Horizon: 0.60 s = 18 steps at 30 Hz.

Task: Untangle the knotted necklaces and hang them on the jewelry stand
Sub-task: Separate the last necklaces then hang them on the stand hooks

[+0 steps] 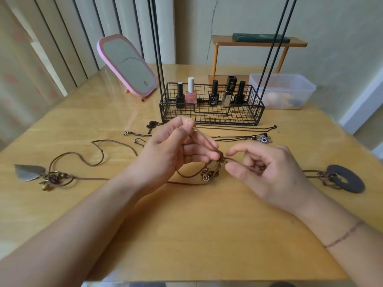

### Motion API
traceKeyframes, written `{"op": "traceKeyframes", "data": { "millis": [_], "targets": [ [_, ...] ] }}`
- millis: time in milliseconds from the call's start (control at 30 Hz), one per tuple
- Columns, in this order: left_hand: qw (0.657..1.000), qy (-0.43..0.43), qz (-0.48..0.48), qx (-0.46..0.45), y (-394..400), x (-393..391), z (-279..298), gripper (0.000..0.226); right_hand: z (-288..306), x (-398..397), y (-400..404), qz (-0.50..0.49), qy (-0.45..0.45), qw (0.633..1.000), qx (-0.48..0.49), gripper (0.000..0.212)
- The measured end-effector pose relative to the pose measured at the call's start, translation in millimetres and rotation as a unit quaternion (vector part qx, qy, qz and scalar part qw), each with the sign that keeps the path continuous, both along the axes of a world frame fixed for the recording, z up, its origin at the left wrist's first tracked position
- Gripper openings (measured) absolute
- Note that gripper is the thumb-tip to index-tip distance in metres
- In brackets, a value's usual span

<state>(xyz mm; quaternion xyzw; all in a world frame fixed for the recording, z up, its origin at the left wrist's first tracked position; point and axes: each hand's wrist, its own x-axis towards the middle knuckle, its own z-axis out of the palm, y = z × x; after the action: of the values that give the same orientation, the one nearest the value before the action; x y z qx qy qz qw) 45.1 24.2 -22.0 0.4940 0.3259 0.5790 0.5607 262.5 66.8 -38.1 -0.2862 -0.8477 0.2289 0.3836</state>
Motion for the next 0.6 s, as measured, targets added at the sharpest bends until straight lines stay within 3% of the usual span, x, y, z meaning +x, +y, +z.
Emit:
{"op": "traceKeyframes", "data": {
  "millis": [100, 233, 367, 500, 533, 600],
  "targets": [
    [1.000, 0.003, -0.015, -0.002, -1, 3, 0, 0.018, 0, -3, -1, 0.002, 0.033, 0.999, -0.012, 0.022],
    [1.000, -0.011, -0.011, -0.008, 1, 2, -1, 0.017, 0, -7, -1, -0.009, -0.009, 0.999, 0.029, 0.005],
    [1.000, 0.015, 0.026, -0.004, 4, -1, -1, 0.018, 2, -6, -4, 0.000, -0.027, 1.000, 0.001, 0.007],
    [0.980, 0.144, 0.138, -0.018, 7, -2, -9, 0.014, 1, -10, -5, 0.018, -0.085, 0.996, -0.015, 0.013],
    [0.969, 0.190, 0.159, 0.002, 5, -1, -11, 0.007, 0, -11, -6, 0.012, -0.109, 0.994, -0.001, 0.014],
    [0.928, 0.310, 0.180, 0.103, 1, 1, -14, 0.024, -1, -13, -6, -0.001, -0.134, 0.991, 0.017, 0.014]
  ]
}}
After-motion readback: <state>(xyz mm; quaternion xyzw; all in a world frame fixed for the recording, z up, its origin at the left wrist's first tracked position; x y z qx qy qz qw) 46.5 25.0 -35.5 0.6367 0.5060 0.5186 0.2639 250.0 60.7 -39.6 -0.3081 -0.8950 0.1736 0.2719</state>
